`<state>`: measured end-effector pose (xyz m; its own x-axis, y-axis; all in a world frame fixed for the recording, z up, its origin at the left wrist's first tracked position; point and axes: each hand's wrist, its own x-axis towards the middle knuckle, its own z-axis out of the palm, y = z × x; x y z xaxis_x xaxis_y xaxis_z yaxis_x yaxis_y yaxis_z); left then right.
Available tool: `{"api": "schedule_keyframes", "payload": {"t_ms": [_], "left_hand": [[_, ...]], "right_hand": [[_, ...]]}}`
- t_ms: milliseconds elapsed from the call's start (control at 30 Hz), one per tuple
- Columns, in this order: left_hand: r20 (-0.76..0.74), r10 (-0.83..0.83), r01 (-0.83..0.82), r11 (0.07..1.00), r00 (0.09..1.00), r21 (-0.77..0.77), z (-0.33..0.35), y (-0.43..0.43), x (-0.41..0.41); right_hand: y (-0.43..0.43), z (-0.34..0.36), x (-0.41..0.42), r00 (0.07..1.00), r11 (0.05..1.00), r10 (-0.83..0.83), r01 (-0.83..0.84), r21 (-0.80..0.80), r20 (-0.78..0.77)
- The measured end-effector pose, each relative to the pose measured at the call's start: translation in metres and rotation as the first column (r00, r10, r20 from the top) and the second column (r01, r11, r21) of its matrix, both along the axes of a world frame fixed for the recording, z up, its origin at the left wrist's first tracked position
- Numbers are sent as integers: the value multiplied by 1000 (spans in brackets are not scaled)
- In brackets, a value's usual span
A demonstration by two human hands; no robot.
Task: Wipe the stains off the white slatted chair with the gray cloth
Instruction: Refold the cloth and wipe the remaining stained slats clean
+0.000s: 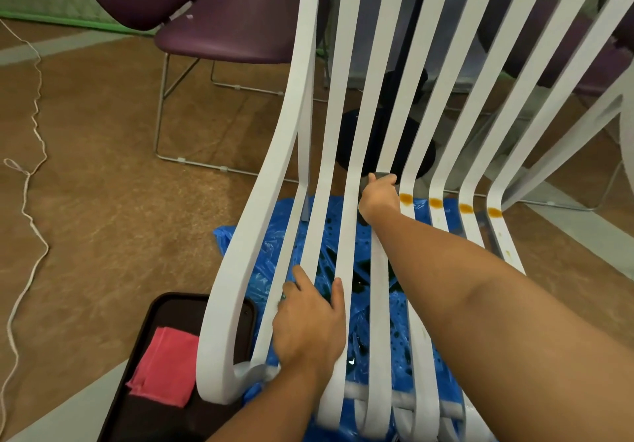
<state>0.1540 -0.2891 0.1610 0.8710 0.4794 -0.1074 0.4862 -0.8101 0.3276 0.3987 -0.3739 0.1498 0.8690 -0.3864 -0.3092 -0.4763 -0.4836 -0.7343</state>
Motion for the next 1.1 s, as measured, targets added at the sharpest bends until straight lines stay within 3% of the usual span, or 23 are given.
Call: {"api": "schedule_keyframes", "payload": {"t_ms": [133, 400, 533, 733, 867, 1100], "left_hand": [[-2, 1, -1, 1000, 1000, -22, -2, 0, 1], [-13, 3, -4, 997, 1000, -75, 1, 2, 3], [-18, 11, -13, 995, 1000, -104, 4, 1, 1], [-26, 27, -29, 995, 999, -96, 7, 1, 0], [-30, 31, -34, 993, 999, -110, 9, 1, 0], [-22, 25, -27, 994, 999, -106, 9, 0, -1]], "right_hand": [[0, 0, 8, 992, 971, 90, -107, -215, -87], [-9, -7, 0, 945, 904, 228, -294, -310, -234], [-15, -6, -14, 937, 916, 200, -283, -285, -286], [-15, -5, -82, 922, 873, 272, -357, -332, -277], [-15, -4, -136, 889, 795, 347, -448, -409, -300], [-9, -13, -164, 930, 849, 251, -345, -401, -269]]}}
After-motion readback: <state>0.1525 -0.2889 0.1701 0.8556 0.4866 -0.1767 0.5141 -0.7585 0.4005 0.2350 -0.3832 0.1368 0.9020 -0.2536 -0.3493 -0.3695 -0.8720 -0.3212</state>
